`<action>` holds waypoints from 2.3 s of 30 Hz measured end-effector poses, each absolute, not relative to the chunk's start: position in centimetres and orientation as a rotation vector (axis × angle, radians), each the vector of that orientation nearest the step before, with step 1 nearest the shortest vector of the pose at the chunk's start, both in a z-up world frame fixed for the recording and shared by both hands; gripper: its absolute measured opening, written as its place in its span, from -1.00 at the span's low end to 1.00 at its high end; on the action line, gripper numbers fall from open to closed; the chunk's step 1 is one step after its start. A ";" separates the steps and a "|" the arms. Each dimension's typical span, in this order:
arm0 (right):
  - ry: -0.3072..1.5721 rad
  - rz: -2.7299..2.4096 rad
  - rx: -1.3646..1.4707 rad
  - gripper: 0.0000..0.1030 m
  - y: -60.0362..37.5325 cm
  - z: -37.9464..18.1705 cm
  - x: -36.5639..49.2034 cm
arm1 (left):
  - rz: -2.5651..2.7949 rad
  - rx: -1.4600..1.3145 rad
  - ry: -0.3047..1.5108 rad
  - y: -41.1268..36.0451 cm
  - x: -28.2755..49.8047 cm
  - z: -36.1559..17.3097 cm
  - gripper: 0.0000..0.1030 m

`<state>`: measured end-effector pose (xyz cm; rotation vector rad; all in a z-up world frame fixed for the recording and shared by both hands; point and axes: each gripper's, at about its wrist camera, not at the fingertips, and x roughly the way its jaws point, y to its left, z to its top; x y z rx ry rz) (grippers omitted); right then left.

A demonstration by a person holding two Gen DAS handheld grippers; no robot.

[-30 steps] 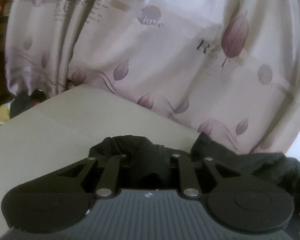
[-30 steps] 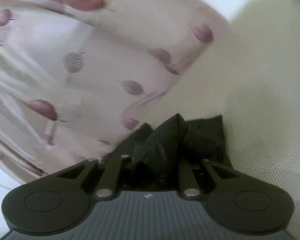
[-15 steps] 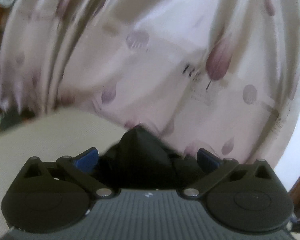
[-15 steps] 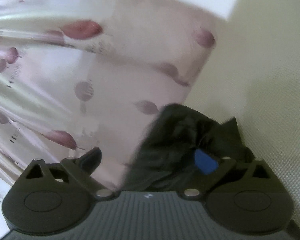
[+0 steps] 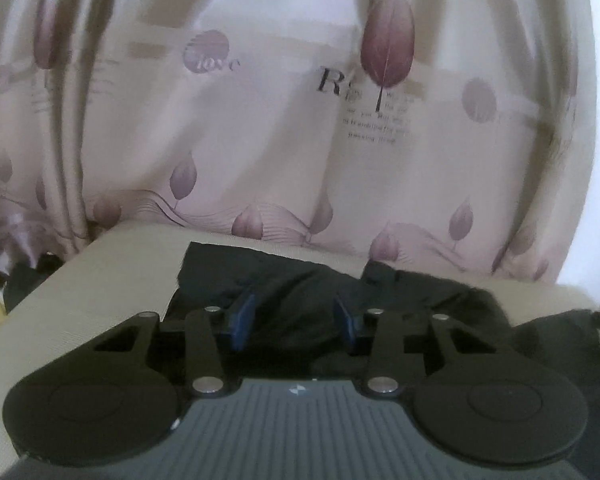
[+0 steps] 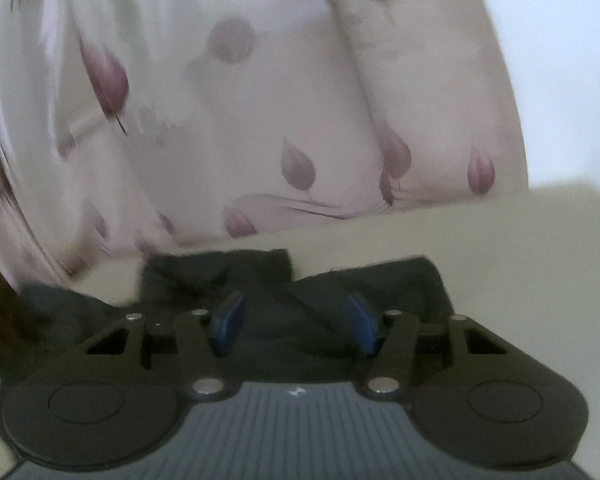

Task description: Fold large clothes

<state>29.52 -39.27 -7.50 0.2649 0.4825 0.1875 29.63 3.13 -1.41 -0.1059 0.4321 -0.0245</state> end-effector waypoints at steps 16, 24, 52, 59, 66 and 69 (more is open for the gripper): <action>0.734 0.114 0.147 0.05 -38.2 -13.9 34.8 | 0.053 -0.121 0.722 4.6 35.9 -9.9 -0.36; 0.706 0.119 0.198 0.05 -38.7 -14.7 34.8 | 0.036 -0.180 0.674 5.4 35.3 -11.2 -0.37; 0.472 0.211 0.162 0.25 -34.9 -5.3 29.7 | 0.082 -0.054 0.543 1.6 33.0 -4.7 0.17; 0.551 0.326 0.066 0.23 -26.7 -7.6 30.9 | -0.084 -0.008 0.572 -5.0 33.5 -3.8 -0.15; 0.671 0.295 0.069 0.22 -25.1 -11.4 33.1 | -0.072 0.024 0.686 -6.9 36.4 -7.7 -0.46; 0.718 0.306 0.092 0.22 -25.3 -12.5 33.9 | -0.063 0.057 0.698 -7.2 36.9 -8.7 -0.46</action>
